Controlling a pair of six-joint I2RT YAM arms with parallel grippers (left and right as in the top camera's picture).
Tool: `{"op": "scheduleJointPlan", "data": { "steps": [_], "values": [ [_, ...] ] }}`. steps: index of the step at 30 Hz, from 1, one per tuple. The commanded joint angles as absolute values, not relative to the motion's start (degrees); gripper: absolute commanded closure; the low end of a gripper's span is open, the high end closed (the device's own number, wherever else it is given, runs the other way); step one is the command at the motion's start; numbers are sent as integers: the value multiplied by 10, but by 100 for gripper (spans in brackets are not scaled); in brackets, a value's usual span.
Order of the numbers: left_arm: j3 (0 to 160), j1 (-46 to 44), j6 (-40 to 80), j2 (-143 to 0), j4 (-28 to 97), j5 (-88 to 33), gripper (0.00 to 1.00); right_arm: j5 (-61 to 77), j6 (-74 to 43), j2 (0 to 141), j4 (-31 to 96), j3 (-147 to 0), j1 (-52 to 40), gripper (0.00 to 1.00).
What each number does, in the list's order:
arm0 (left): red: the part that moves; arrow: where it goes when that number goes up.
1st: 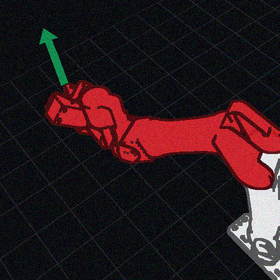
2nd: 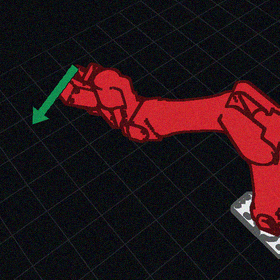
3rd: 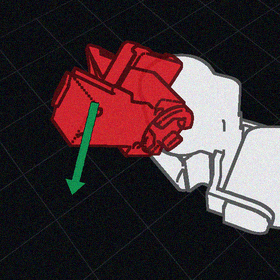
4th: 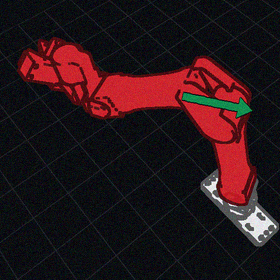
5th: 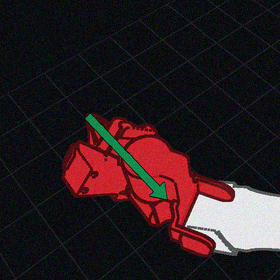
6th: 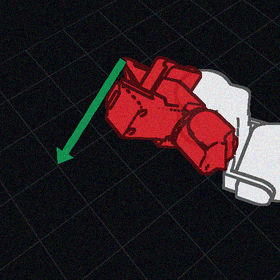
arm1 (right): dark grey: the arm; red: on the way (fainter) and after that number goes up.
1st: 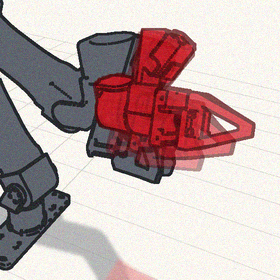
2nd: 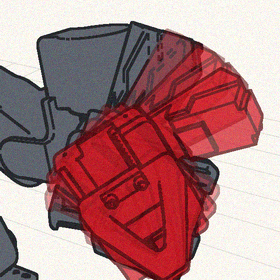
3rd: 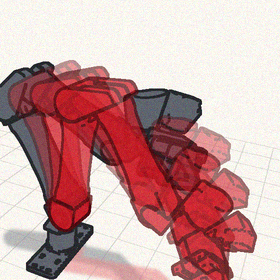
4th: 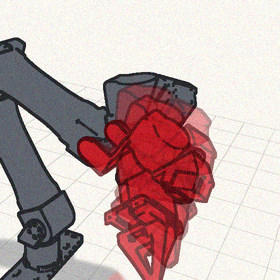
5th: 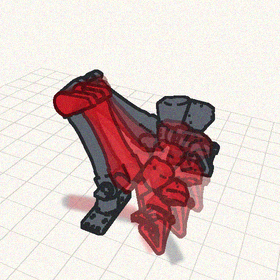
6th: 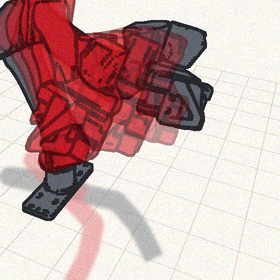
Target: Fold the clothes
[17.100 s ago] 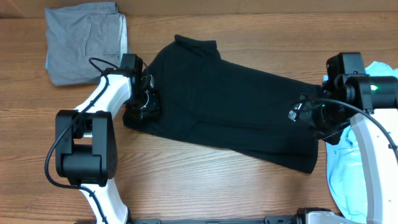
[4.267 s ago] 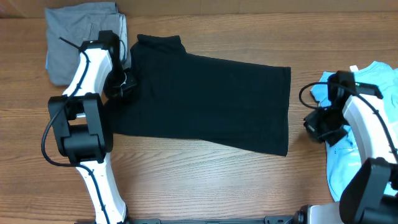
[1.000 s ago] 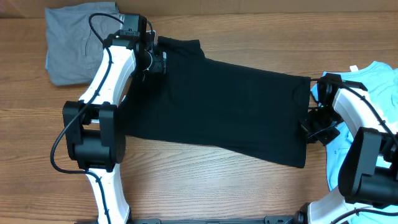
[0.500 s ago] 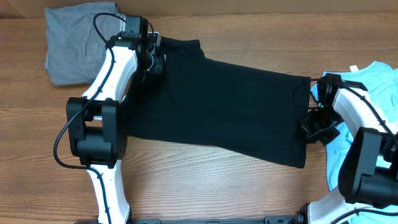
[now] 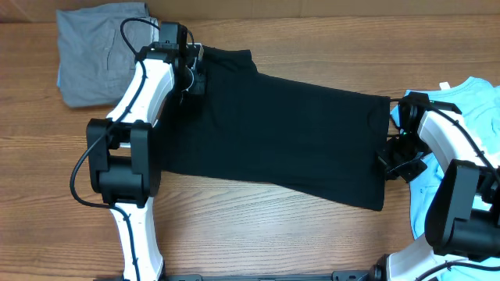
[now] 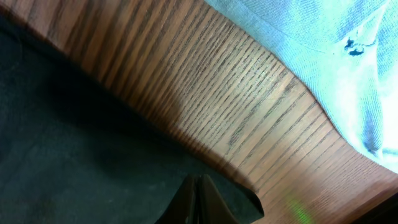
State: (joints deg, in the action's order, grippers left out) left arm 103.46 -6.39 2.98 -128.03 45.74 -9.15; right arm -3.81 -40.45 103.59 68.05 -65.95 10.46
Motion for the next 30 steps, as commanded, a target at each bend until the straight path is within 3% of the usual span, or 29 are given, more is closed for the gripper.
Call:
{"op": "scheduleJointPlan", "data": {
  "steps": [1, 14, 15, 16, 17, 18, 24, 30],
  "values": [
    [1042, -64, 25, -1295, 449, -76, 96, -37, -402, 1040, 679, -671, 105, 96],
    [1043, -60, 25, -1296, 307, 76, 93, -38, -400, 1040, 685, -671, 105, 96],
    [1043, -60, 25, -1296, 302, 80, 72, -38, -400, 1040, 685, -671, 105, 96],
    [1043, -60, 25, -1296, 300, 79, 28, -38, -400, 1040, 685, -671, 105, 96],
    [1043, -60, 26, -1296, 300, 79, 5, -38, -400, 1040, 685, -671, 105, 96],
    [1043, -60, 25, -1296, 300, 79, 0, -38, -400, 1040, 685, -671, 105, 96],
    [1057, -61, 25, -1294, 318, 92, 0, -37, -400, 1040, 685, -671, 105, 96],
    [1120, -62, 25, -1277, 418, 72, 0, -37, -400, 1040, 681, -672, 105, 96]
  ]
}}
